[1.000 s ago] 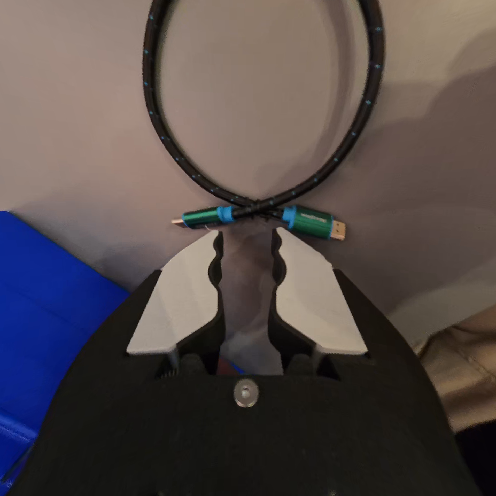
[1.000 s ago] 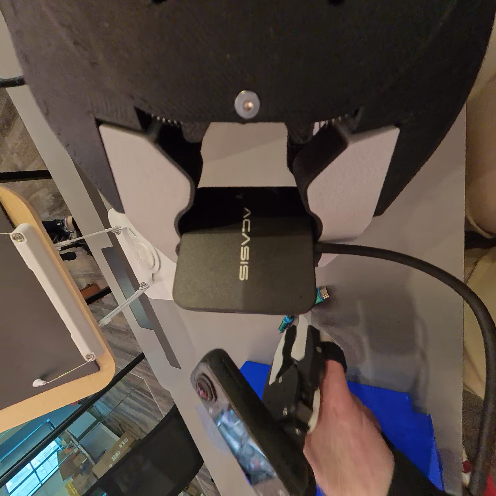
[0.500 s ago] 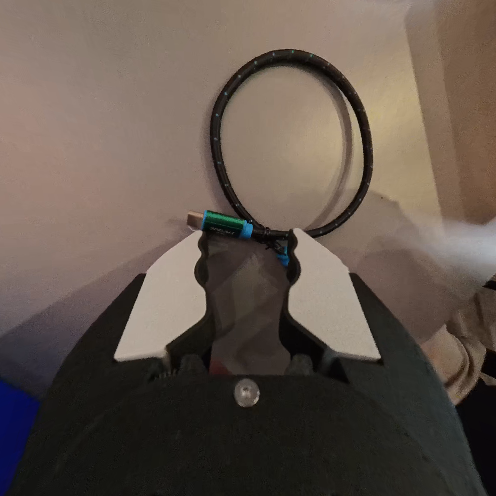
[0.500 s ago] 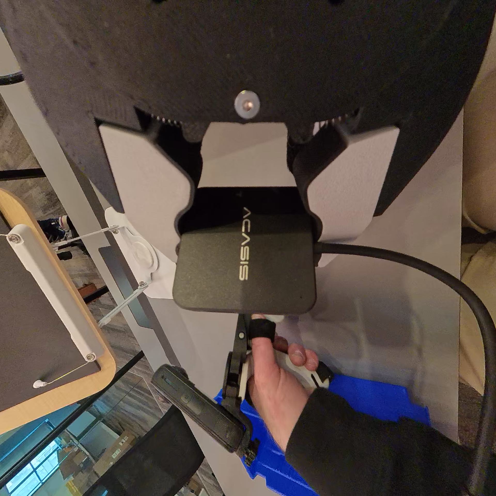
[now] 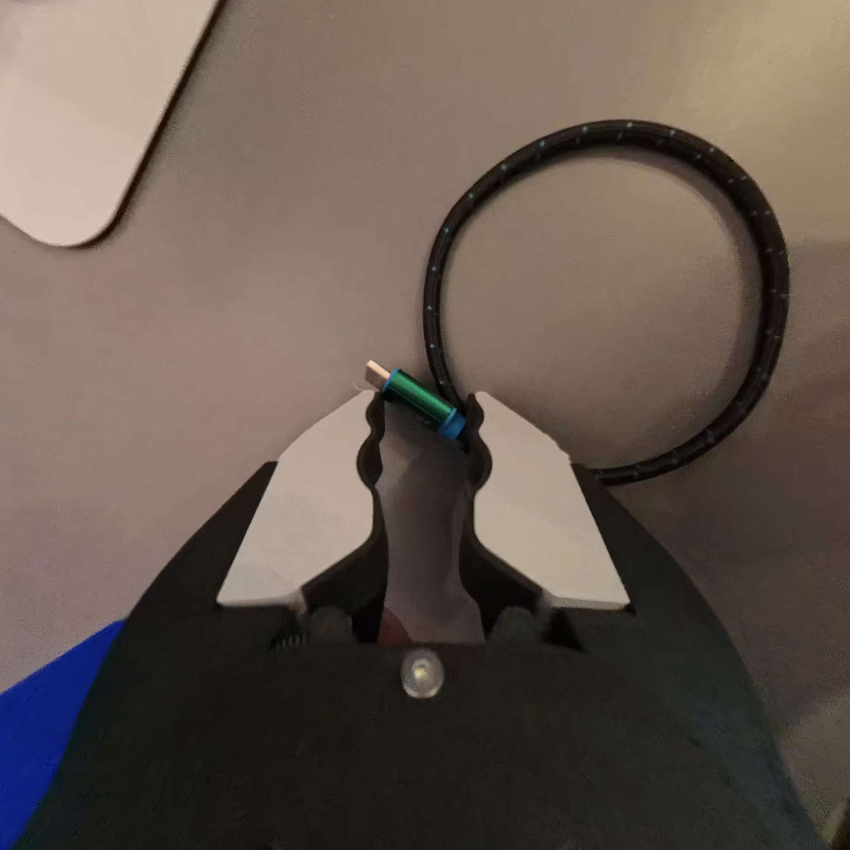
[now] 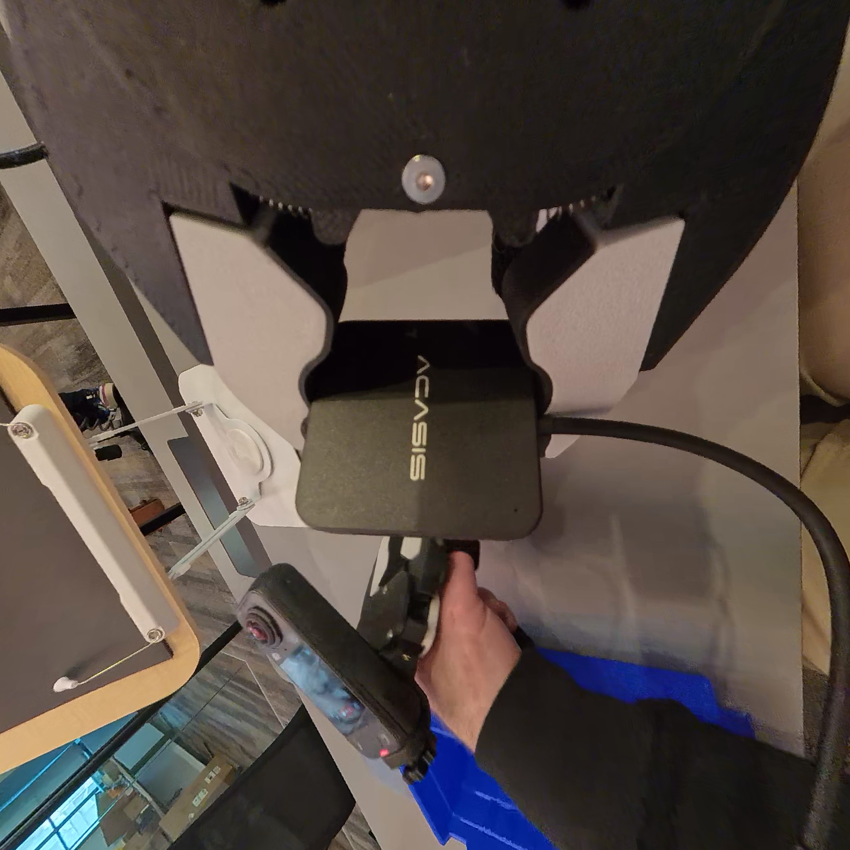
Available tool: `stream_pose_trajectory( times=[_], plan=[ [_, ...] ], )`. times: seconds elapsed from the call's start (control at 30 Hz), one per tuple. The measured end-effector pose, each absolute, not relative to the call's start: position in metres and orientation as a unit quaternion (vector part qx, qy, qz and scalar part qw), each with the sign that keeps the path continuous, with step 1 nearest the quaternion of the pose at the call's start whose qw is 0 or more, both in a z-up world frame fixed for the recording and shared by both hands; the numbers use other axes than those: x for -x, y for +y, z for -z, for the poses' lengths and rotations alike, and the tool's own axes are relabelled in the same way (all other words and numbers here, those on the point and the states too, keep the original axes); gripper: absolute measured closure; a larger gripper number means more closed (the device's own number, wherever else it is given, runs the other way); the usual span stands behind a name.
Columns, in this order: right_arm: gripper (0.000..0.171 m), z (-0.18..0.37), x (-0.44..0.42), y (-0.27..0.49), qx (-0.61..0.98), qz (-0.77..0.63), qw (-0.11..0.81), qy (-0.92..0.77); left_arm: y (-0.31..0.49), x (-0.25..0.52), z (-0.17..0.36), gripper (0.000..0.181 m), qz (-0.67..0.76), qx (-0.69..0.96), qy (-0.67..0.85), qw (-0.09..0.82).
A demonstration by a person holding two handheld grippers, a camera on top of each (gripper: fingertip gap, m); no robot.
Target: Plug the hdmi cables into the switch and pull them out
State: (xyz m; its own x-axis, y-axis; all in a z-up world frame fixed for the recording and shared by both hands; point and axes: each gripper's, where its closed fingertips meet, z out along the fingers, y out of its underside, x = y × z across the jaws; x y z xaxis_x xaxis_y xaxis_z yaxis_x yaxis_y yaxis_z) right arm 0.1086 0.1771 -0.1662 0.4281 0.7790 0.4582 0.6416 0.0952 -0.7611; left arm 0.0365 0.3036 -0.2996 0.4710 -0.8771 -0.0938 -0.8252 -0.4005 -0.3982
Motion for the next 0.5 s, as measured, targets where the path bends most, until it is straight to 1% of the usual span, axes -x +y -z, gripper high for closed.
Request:
stream_pose_trajectory(
  times=[0.13,0.23,0.3,0.4,0.43,0.5],
  plan=[
    [0.085,0.171,-0.108,0.178,0.672,-0.069,0.51,-0.533,0.284,-0.027,0.299,0.148,0.042,0.758,0.624,0.186],
    [0.085,0.174,-0.105,0.179,0.673,-0.069,0.505,-0.536,0.272,-0.02,0.302,0.146,0.063,0.78,0.606,0.143],
    [0.085,0.175,-0.104,0.178,0.674,-0.069,0.502,-0.537,0.269,-0.017,0.303,0.134,0.068,0.801,0.583,0.122],
    [0.085,0.177,-0.105,0.178,0.676,-0.065,0.499,-0.538,0.265,-0.014,0.304,0.136,0.072,0.822,0.555,0.107],
    [0.085,0.177,-0.105,0.179,0.677,-0.065,0.499,-0.537,0.264,-0.015,0.304,0.139,0.073,0.822,0.553,0.109],
    [0.085,0.177,-0.105,0.179,0.677,-0.065,0.499,-0.537,0.261,-0.018,0.304,0.154,0.081,0.819,0.555,0.123]
  ],
)
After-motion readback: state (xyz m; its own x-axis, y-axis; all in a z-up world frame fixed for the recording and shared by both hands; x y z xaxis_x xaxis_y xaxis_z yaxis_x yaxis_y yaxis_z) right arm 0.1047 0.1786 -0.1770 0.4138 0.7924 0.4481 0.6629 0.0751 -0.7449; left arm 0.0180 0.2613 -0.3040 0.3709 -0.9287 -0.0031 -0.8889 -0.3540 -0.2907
